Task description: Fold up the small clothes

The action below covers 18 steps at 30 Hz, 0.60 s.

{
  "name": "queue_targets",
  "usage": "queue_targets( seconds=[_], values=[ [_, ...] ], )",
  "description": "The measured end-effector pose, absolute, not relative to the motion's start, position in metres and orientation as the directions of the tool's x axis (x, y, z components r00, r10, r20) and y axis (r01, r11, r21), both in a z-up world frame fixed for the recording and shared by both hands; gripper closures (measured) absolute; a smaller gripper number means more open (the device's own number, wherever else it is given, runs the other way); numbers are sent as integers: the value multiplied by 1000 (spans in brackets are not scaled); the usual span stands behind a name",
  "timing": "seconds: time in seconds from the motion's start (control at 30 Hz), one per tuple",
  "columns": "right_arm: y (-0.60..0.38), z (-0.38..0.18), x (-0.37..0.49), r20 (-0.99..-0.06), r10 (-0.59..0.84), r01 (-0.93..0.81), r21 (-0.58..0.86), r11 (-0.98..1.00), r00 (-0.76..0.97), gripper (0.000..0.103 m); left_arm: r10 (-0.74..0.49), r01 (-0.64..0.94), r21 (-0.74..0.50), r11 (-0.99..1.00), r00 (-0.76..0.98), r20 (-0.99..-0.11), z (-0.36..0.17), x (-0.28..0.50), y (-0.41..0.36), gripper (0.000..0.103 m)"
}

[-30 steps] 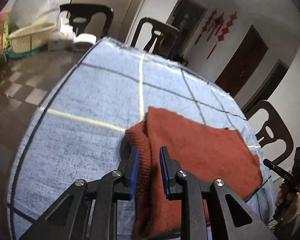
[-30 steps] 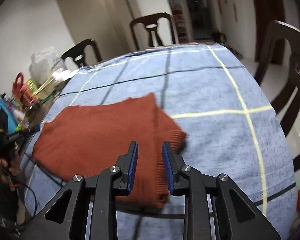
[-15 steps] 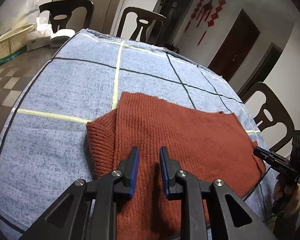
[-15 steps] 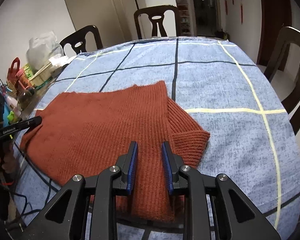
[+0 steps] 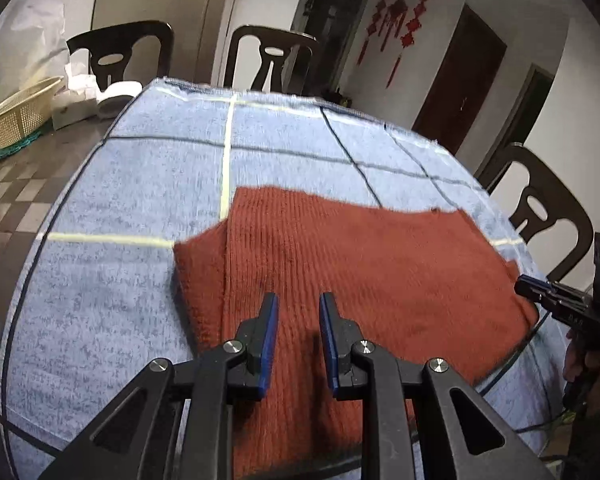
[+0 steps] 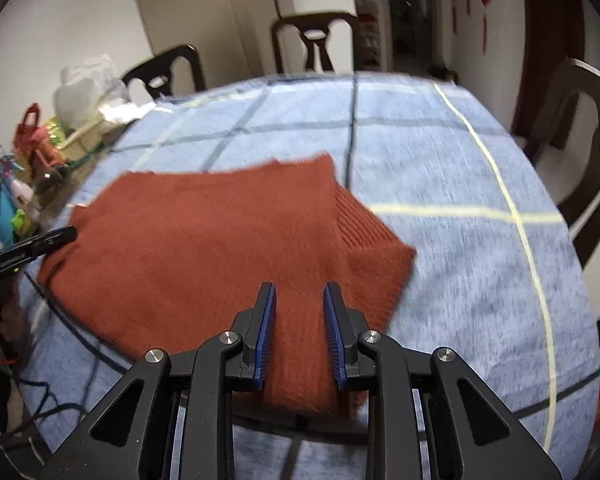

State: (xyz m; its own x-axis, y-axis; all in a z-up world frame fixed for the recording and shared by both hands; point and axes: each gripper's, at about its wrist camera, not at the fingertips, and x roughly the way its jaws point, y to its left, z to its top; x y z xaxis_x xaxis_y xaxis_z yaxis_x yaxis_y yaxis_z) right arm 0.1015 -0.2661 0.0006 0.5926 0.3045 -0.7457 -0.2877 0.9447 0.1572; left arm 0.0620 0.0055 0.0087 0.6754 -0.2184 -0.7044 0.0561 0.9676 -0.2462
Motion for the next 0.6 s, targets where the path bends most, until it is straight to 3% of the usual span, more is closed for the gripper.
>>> queue_targets(
  seconds=[0.6],
  values=[
    [-251, 3, 61, -737, 267, -310, 82, 947, 621, 78, -183, 57, -200, 978, 693, -697, 10, 37, 4, 80]
  ],
)
